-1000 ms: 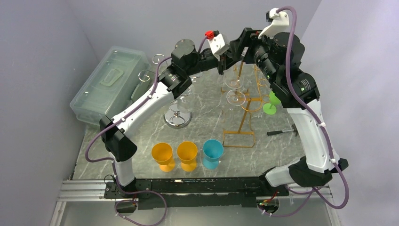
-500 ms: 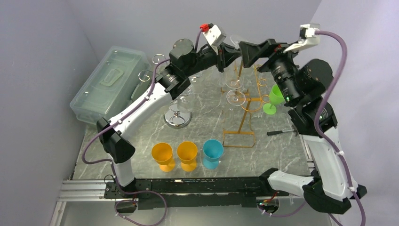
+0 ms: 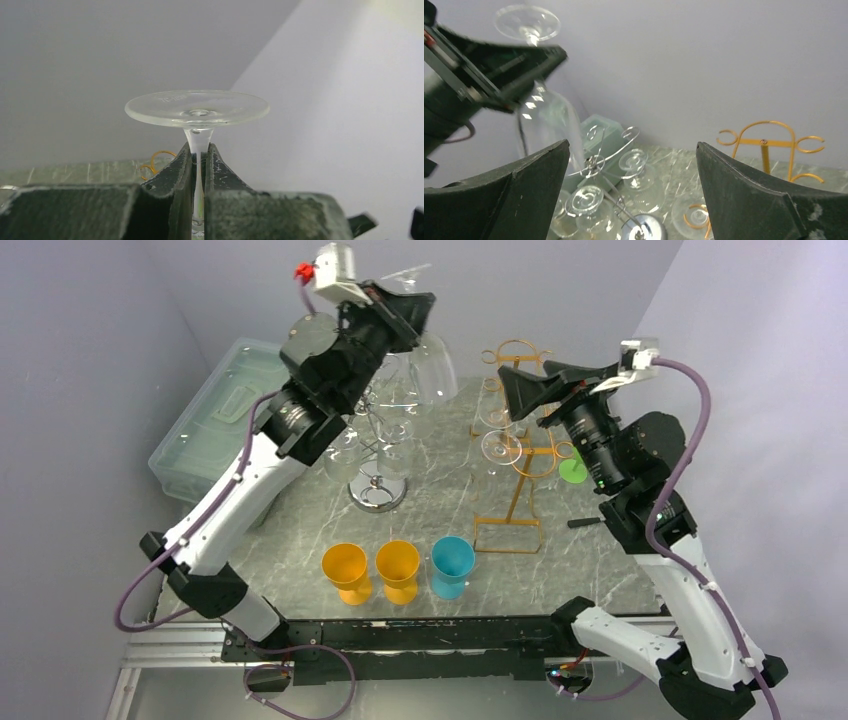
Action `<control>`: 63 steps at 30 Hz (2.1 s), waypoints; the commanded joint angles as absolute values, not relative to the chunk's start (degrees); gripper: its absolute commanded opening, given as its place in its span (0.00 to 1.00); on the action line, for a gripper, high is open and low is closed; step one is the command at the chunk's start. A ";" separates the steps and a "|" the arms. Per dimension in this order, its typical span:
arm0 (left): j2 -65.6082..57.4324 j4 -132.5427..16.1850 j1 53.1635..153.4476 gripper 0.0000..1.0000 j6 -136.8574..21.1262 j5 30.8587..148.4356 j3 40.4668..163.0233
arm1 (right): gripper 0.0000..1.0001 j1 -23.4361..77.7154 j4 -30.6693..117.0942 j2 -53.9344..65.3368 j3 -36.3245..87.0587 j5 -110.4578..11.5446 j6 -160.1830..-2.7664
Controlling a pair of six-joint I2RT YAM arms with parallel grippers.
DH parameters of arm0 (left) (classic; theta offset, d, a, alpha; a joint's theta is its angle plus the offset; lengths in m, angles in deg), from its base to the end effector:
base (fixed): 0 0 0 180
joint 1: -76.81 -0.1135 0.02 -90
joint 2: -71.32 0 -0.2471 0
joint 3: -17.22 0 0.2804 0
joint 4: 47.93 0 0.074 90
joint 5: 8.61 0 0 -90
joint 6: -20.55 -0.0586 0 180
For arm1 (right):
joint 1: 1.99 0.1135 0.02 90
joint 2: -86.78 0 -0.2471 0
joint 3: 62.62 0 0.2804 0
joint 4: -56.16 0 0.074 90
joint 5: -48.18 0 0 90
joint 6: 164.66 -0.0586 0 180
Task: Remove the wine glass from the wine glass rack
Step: Place the wine glass at the center of the board.
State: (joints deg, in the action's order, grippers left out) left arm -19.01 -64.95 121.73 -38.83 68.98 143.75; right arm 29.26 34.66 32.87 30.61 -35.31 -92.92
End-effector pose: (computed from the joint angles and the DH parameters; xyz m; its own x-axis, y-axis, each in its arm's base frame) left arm 0.2720 -0.2535 0.5693 -0.0778 -0.6249 -0.7768 0.5883 0.6003 -0.5418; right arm 0.1892 0.1070 0.5313 0.1159 0.4345 -0.8932 -0.4838 0.8101 0.3312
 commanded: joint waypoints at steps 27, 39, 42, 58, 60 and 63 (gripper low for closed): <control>-9.78 -69.77 121.16 0.00 9.21 43.06 134.82 | 0.56 33.28 62.89 25.59 20.47 -49.72 -101.64; -8.59 -66.63 121.16 0.00 9.49 44.38 131.64 | 0.47 34.44 65.96 23.59 20.74 -47.97 -103.49; -8.89 -66.55 121.19 0.00 10.61 45.10 131.31 | 0.42 34.66 66.65 22.63 21.60 -48.14 -104.14; -8.56 -63.89 121.18 0.00 10.18 46.79 129.22 | 0.10 35.17 66.66 20.26 23.43 -46.74 -105.54; -8.40 -63.20 121.19 0.00 9.93 47.34 128.73 | 0.00 35.14 66.24 20.09 23.75 -46.65 -106.04; -8.66 -63.60 121.15 0.00 9.11 48.08 129.06 | 0.00 35.26 66.21 20.27 23.78 -46.60 -106.83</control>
